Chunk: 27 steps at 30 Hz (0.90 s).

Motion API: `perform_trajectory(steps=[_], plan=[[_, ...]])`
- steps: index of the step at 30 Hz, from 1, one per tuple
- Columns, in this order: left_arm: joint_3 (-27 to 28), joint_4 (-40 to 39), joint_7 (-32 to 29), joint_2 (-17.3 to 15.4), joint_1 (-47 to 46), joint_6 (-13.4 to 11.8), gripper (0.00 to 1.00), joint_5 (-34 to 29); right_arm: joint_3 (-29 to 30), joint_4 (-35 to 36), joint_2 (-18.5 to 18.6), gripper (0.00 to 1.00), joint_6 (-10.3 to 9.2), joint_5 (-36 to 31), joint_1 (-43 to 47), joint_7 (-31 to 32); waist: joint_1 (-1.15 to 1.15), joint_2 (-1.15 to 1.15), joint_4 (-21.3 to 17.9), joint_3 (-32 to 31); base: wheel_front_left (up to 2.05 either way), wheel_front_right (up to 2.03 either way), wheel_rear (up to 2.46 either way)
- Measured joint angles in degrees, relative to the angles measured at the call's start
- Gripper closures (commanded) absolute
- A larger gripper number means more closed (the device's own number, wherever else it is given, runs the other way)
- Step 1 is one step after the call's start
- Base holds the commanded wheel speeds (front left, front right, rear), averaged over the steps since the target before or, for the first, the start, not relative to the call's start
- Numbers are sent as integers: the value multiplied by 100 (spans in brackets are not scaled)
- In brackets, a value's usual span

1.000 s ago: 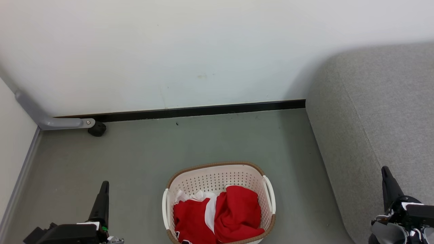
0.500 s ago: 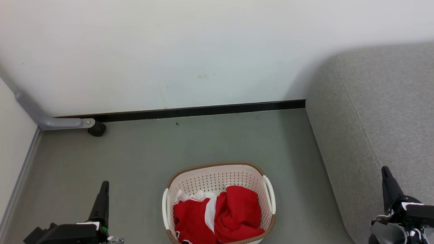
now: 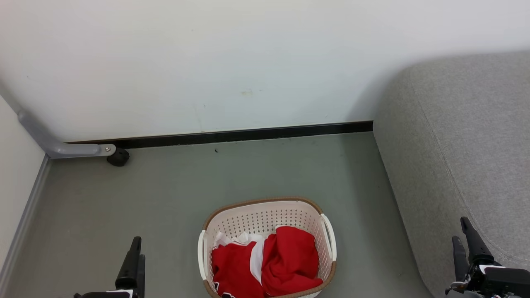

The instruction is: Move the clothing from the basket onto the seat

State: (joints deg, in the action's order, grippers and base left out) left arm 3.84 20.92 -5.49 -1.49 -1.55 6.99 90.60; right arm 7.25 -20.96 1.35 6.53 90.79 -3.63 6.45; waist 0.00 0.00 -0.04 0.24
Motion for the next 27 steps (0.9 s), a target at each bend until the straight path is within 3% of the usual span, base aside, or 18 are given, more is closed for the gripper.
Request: perform_trajectory(steps=[16,27], plan=[[-309,176,332,-23,-294,0,0,-325,-308,-42,169,0,0,-467,-254,-153,0,0,-12,31,0,0,0],[-672,392,567,-112,-504,1,0,-958,-826,-137,445,0,2,-1098,-460,-309,0,0,-13,47,0,0,0]])
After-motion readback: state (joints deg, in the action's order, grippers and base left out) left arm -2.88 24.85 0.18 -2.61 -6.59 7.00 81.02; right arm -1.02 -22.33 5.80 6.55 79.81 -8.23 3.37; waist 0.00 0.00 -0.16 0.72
